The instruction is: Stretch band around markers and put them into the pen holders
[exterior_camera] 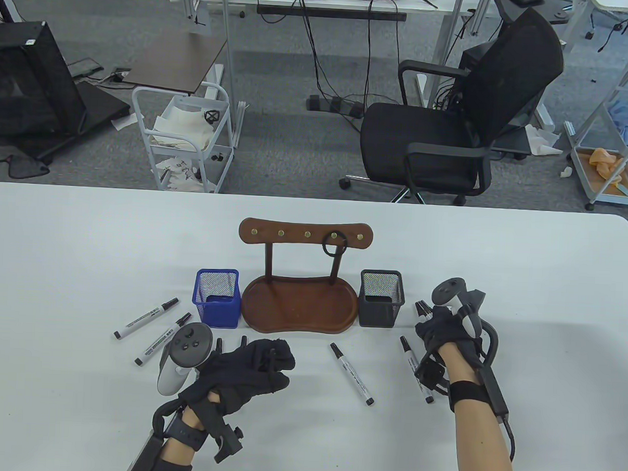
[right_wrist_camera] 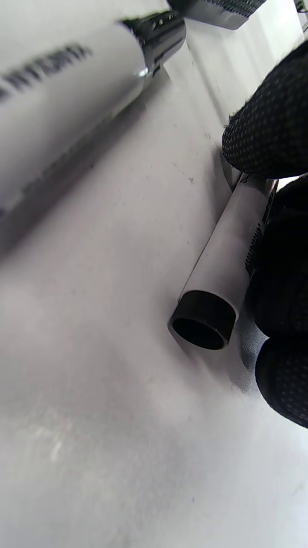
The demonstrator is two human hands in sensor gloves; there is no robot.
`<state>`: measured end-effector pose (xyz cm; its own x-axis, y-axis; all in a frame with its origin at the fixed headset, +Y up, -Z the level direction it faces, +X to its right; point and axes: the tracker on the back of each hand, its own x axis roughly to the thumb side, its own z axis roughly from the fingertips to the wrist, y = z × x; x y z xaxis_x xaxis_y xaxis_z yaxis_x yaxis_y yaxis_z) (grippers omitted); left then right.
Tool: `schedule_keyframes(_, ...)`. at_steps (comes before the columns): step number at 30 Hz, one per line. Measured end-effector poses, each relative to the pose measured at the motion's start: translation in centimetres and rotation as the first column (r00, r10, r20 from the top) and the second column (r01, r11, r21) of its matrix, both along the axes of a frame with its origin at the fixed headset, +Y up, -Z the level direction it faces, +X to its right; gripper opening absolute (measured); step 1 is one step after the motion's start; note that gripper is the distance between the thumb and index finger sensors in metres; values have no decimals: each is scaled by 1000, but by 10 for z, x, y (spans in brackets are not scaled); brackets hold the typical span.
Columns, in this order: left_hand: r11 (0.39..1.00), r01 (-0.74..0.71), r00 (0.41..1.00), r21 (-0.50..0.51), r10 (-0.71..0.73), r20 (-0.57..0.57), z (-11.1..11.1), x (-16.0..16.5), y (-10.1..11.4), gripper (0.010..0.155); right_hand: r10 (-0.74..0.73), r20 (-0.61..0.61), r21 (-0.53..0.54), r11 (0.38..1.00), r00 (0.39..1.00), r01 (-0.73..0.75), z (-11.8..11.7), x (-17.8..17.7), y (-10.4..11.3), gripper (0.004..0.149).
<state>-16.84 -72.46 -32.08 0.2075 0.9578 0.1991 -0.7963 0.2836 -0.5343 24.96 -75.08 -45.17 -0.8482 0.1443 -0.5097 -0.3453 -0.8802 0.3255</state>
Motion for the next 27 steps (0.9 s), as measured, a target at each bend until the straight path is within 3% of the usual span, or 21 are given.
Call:
schedule_keyframes(9, 1000, 0, 1000, -4, 0, -2, 0, 0, 0, 72, 21, -8, 7, 1000, 1000, -21, -1, -2, 0, 51)
schedule_keyframes(27, 1000, 1, 1000, -11, -1, -4, 0, -1, -1, 72, -99, -89, -80, 993, 991, 92, 13, 8, 16, 48)
